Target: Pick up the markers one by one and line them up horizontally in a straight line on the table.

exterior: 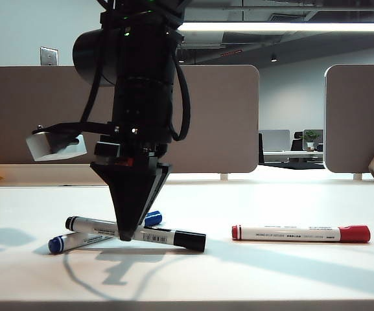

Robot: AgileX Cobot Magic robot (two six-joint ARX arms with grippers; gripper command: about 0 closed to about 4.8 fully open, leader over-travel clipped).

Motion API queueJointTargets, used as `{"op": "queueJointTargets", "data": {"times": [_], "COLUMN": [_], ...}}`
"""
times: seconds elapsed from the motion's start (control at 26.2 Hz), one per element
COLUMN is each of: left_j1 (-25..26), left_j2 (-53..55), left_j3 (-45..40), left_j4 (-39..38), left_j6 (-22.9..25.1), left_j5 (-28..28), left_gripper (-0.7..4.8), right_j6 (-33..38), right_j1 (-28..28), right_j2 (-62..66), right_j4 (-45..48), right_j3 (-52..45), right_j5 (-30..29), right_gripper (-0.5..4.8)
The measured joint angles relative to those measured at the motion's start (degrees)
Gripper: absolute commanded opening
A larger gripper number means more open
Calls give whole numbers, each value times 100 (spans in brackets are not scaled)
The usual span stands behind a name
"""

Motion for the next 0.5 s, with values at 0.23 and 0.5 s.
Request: {"op": "queueJointTargets", "data": {"times": [0.23, 0.5], "left_j1": [0, 0], "left_j2": [0, 0], "left_j3": [0, 0], "left_j4": [20, 46], "left_j6": [-2, -2], "left_j5": [0, 0], "left_gripper": [-4, -4], "right_j6": [0, 0], "right_j1": [7, -44], "right_j2": [79, 96], "right_j4": [-166, -382], "right_j3": [210, 413], "right_j5": [144, 420], "right_gripper": [71, 72]}}
